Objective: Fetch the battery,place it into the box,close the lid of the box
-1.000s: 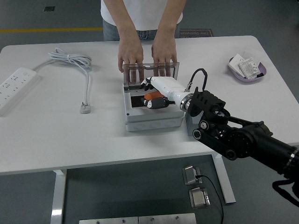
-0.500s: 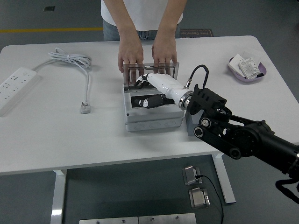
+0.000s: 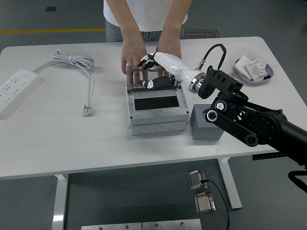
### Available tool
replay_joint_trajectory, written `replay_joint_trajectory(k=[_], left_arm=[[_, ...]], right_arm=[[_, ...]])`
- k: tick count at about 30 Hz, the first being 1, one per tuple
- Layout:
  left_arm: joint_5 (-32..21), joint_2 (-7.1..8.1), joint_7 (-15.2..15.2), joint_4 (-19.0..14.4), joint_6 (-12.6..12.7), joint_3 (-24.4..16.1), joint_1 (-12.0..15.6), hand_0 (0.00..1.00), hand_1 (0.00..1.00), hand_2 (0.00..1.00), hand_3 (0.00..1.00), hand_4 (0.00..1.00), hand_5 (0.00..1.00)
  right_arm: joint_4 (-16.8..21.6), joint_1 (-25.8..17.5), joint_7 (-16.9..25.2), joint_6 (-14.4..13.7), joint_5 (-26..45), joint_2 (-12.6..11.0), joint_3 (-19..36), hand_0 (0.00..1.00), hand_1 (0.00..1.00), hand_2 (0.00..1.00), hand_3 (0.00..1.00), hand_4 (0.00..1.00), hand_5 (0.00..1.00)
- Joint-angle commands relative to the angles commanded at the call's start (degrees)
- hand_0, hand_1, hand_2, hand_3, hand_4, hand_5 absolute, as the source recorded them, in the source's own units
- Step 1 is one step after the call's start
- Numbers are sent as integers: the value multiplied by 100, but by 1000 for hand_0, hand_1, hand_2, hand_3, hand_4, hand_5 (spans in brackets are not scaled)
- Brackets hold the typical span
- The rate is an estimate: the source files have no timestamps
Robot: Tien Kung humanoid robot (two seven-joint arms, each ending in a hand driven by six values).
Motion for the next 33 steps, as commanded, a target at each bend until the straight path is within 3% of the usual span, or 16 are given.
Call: replay_joint_trajectory(k=[7,13,24,33], left_arm=[[39,27,23,-8,2,-35,-24,669,722,684,627,637,188],[53,32,36,-13,4,-55,-44,669,722,684,627,636,186],[51,22,30,-12,2,-50,-70,669,723,684,627,636,186],[26,11,23,-11,7,-38,-46,669,722,684,627,636,186]], right_arm=[[-795,580,199,17,533,-12,-400,722,704,687,725,801,379],[-1212,732,293,-50,669,24,-789,722,704,686,722,799,374],[-1212,590,288,-91,565,95,-1137,716,703,686,716,803,379],[-711,496,199,-116,320,-51,-1135,720,702,684,715,804,392]])
